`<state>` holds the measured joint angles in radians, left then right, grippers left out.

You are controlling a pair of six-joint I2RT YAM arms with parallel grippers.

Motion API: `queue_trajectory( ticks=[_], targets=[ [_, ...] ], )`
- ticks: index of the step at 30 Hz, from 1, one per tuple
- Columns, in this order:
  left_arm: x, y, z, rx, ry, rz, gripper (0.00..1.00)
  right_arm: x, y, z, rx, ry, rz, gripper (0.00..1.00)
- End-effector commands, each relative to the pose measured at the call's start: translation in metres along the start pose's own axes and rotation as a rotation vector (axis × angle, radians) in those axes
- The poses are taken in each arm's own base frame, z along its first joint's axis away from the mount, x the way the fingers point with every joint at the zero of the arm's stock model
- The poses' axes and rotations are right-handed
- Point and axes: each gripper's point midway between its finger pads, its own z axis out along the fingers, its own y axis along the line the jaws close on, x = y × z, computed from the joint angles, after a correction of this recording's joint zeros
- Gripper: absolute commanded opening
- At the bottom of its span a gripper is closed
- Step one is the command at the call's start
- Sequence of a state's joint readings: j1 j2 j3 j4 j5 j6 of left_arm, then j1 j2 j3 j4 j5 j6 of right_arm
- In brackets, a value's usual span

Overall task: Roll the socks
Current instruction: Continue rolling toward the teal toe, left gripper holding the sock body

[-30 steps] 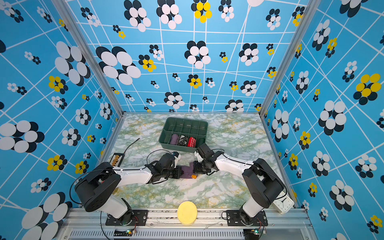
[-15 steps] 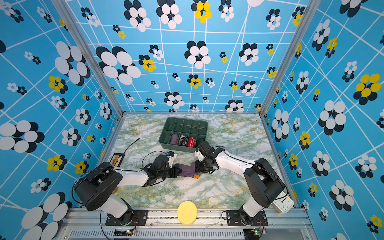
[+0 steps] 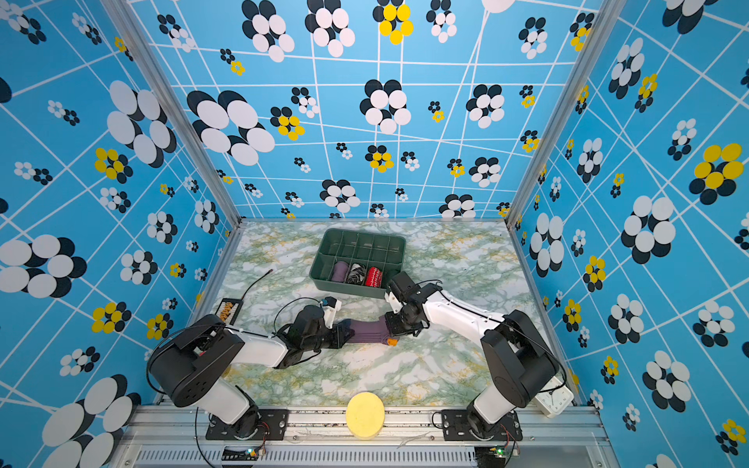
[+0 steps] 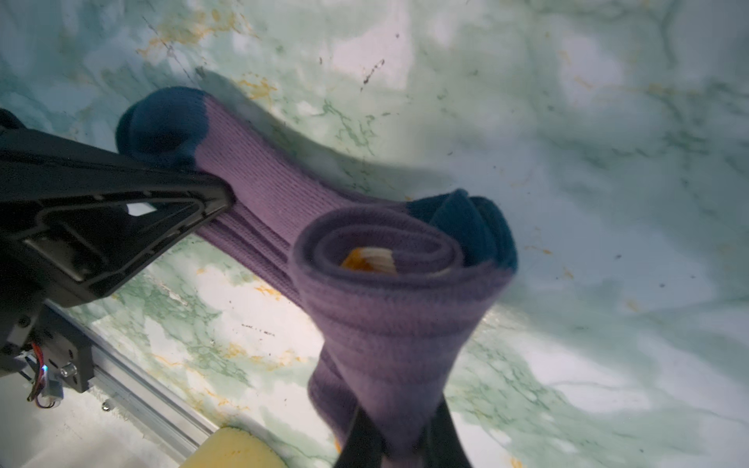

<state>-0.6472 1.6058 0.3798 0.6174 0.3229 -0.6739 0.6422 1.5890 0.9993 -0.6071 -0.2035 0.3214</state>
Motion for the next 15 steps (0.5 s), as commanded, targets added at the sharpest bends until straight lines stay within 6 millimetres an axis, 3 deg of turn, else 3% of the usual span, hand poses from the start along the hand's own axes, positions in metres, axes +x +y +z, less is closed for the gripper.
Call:
queue_trajectory(
  ticks=[1,10,15],
  targets=[
    [0.083,0.090,-0.019,-0.351,0.248,-0.139,0.00,0.025,-0.034,-0.006,0.198,0.105,0.008,0.00],
    [0.070,0.066,-0.002,-0.296,0.251,-0.099,0.00,0.010,-0.014,0.011,0.315,0.123,-0.057,0.00],
    [0.064,0.052,-0.002,-0.278,0.247,-0.075,0.00,0.007,-0.013,0.018,0.381,0.124,-0.056,0.00]
  ],
)
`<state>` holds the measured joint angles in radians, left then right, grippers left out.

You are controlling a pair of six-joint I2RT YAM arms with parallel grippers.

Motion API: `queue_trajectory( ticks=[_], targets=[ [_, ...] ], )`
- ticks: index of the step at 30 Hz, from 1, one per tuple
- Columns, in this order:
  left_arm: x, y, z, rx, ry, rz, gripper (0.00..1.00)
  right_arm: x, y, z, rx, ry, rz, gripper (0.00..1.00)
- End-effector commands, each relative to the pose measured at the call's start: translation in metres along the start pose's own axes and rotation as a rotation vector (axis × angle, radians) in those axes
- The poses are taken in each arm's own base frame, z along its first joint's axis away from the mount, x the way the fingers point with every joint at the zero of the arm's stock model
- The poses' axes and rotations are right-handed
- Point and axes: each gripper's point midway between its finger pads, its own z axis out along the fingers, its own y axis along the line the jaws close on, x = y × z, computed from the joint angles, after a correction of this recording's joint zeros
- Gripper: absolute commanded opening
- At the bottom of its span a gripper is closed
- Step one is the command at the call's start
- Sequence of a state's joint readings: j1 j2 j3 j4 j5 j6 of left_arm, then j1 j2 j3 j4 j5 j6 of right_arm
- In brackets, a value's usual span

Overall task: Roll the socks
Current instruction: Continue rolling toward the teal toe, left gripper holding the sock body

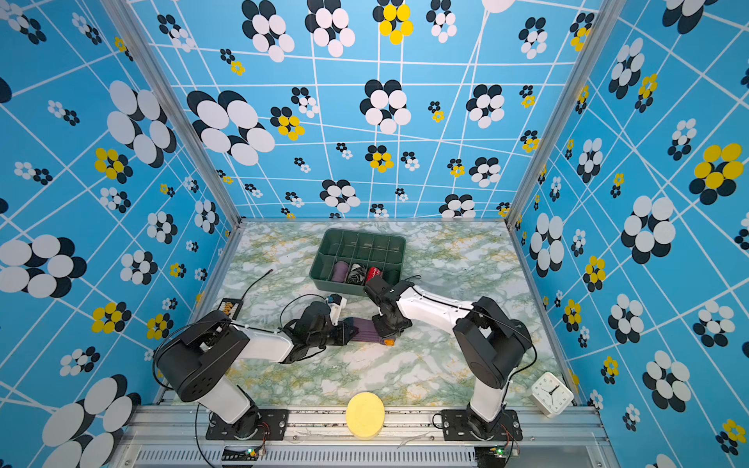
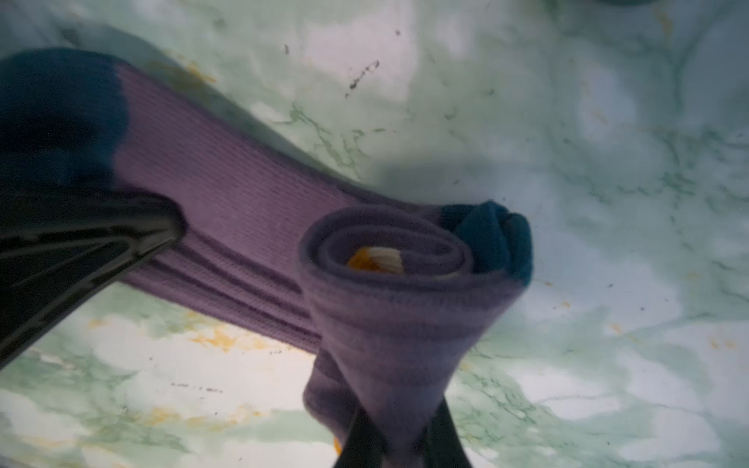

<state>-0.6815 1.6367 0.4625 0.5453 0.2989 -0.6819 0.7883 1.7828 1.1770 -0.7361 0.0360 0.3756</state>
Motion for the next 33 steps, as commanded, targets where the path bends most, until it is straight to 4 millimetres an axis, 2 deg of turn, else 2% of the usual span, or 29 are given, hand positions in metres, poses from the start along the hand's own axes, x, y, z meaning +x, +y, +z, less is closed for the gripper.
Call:
queue_trajectory(
  ticks=[1,5,10,17,22,28,33],
  targets=[
    [0.071,0.060,-0.012,-0.258,0.229,-0.078,0.00,0.012,-0.019,0.000,0.134,0.052,0.024,0.00],
    [0.067,0.047,-0.014,-0.247,0.228,-0.049,0.00,0.006,-0.015,0.002,0.140,0.028,0.052,0.00],
    [0.054,0.019,-0.017,-0.205,0.207,-0.013,0.00,0.005,-0.009,0.006,0.140,0.026,0.054,0.00],
    [0.019,-0.020,-0.027,-0.137,0.130,0.041,0.00,0.007,-0.005,0.010,0.119,0.020,0.063,0.14],
    [-0.001,-0.041,-0.029,-0.097,0.091,0.065,0.05,0.005,-0.005,0.009,0.114,0.008,0.065,0.19],
    [-0.026,-0.070,-0.021,-0.022,0.013,0.090,0.09,0.006,-0.004,0.012,0.107,0.004,0.066,0.26],
    [-0.030,-0.082,-0.003,0.013,0.003,0.089,0.09,0.006,-0.003,0.011,0.096,-0.009,0.068,0.27]
  ],
)
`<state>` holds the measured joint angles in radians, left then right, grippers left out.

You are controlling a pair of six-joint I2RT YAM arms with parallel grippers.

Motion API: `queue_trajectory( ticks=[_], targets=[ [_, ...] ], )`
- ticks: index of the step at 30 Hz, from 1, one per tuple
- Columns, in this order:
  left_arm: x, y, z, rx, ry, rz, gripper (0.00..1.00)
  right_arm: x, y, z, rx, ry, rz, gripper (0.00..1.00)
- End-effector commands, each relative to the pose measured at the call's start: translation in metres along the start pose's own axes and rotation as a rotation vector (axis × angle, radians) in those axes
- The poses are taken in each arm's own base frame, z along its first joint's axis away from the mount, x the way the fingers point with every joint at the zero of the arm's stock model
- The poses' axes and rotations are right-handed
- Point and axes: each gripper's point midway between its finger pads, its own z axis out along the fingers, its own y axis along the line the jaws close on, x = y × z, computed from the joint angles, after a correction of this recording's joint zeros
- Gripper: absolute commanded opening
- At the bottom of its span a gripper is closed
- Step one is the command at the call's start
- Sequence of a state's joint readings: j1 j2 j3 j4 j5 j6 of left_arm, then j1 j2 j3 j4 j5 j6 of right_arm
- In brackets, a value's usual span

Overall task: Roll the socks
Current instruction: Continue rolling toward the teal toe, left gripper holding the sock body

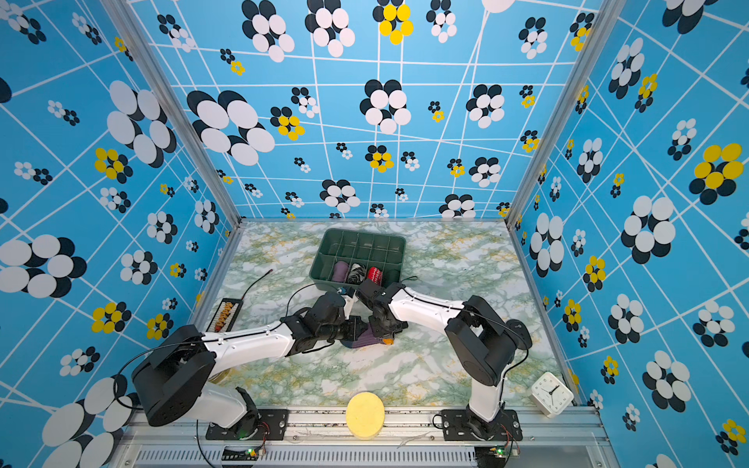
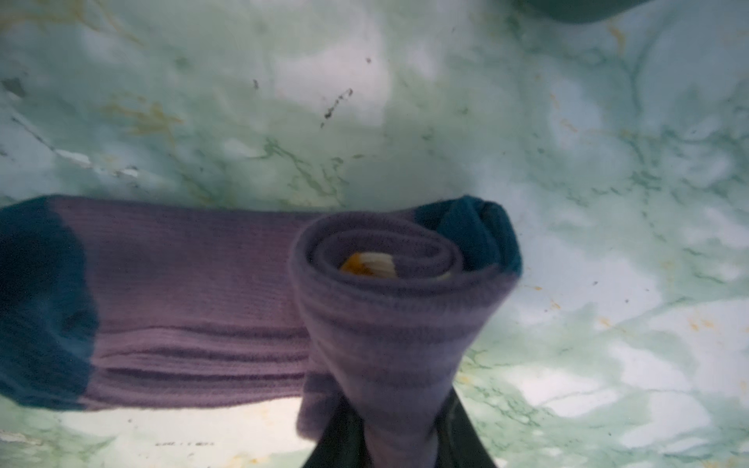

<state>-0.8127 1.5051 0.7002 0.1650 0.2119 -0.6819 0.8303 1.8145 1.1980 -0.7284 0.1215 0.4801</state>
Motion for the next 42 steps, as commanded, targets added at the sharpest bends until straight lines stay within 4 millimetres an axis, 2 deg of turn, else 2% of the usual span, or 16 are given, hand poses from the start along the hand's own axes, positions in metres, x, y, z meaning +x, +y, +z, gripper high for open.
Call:
queue_trajectory(
  ticks=[1,6,15,25,32,37,42],
  targets=[
    [-0.009,-0.009,0.014,0.031,-0.030,0.003,0.09,0.011,-0.006,0.006,0.022,0.018,0.004,0.27],
    [-0.003,-0.007,0.030,0.050,-0.028,-0.037,0.08,0.011,-0.007,0.004,0.019,0.006,0.003,0.27],
    [-0.002,-0.002,0.038,0.076,-0.071,-0.078,0.07,0.012,-0.006,0.005,0.005,-0.002,0.004,0.27],
    [0.005,0.004,0.055,0.095,-0.058,-0.111,0.07,0.011,-0.004,0.005,-0.003,-0.006,0.001,0.27],
    [0.020,0.016,0.068,0.046,0.008,-0.114,0.04,0.008,-0.001,0.004,-0.020,-0.019,-0.002,0.27],
    [0.027,0.027,0.068,0.019,0.006,-0.137,0.03,0.007,0.000,0.003,-0.031,-0.029,0.003,0.27],
    [0.026,0.038,0.057,0.019,-0.076,-0.186,0.03,0.007,-0.001,0.005,-0.047,-0.030,0.017,0.27]
  ],
)
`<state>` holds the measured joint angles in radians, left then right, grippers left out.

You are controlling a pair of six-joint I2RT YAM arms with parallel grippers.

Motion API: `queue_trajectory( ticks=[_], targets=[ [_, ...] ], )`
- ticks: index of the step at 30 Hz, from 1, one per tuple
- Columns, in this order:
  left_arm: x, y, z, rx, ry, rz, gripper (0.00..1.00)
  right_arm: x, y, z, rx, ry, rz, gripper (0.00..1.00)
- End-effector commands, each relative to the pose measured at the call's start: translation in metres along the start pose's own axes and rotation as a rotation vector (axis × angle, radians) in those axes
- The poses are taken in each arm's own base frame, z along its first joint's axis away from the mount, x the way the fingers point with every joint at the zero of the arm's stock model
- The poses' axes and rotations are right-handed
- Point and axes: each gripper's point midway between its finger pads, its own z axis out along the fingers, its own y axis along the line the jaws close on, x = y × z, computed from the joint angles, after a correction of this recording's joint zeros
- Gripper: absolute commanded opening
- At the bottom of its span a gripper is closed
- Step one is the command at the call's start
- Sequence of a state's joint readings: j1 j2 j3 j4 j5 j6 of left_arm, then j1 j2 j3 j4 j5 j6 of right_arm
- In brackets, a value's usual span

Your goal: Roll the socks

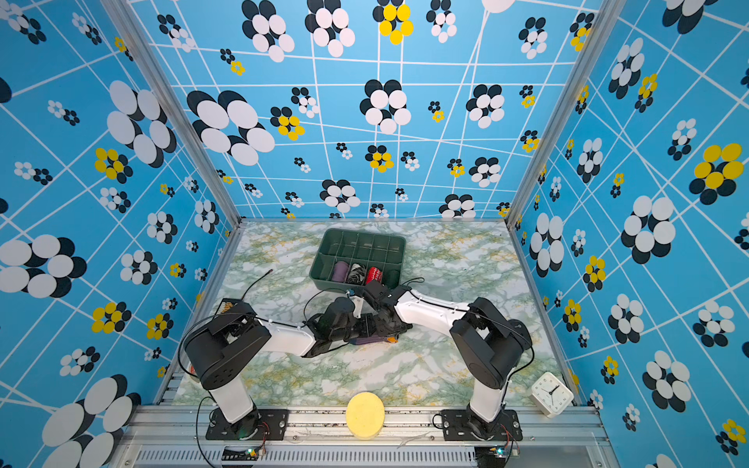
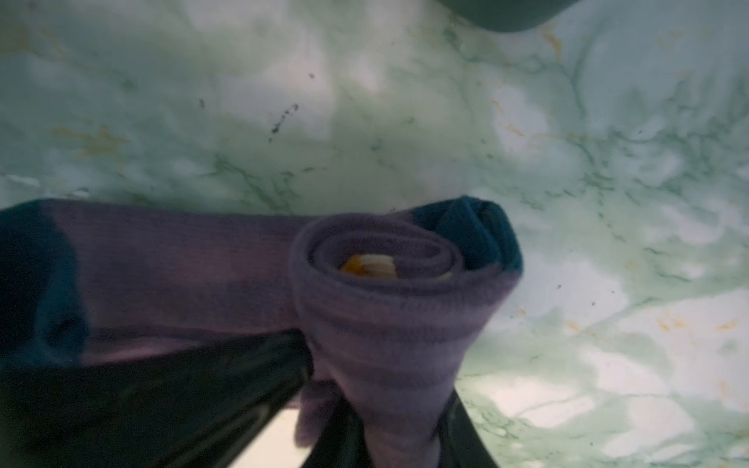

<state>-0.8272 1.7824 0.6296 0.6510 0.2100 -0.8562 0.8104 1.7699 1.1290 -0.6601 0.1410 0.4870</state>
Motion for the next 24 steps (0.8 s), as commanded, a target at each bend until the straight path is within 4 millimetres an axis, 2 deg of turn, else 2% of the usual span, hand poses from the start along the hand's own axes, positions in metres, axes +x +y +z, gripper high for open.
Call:
queue_trajectory(
  ticks=[1,13,24],
  targets=[
    [0.016,0.030,-0.004,-0.077,-0.006,-0.052,0.03,0.009,0.009,0.003,-0.049,0.018,-0.013,0.27],
    [0.001,0.018,-0.022,0.000,-0.116,-0.077,0.03,0.012,0.006,0.005,-0.050,0.026,-0.006,0.27],
    [-0.019,-0.017,-0.031,0.158,-0.176,-0.071,0.04,0.013,0.007,0.006,-0.053,0.028,-0.005,0.27]
  ],
)
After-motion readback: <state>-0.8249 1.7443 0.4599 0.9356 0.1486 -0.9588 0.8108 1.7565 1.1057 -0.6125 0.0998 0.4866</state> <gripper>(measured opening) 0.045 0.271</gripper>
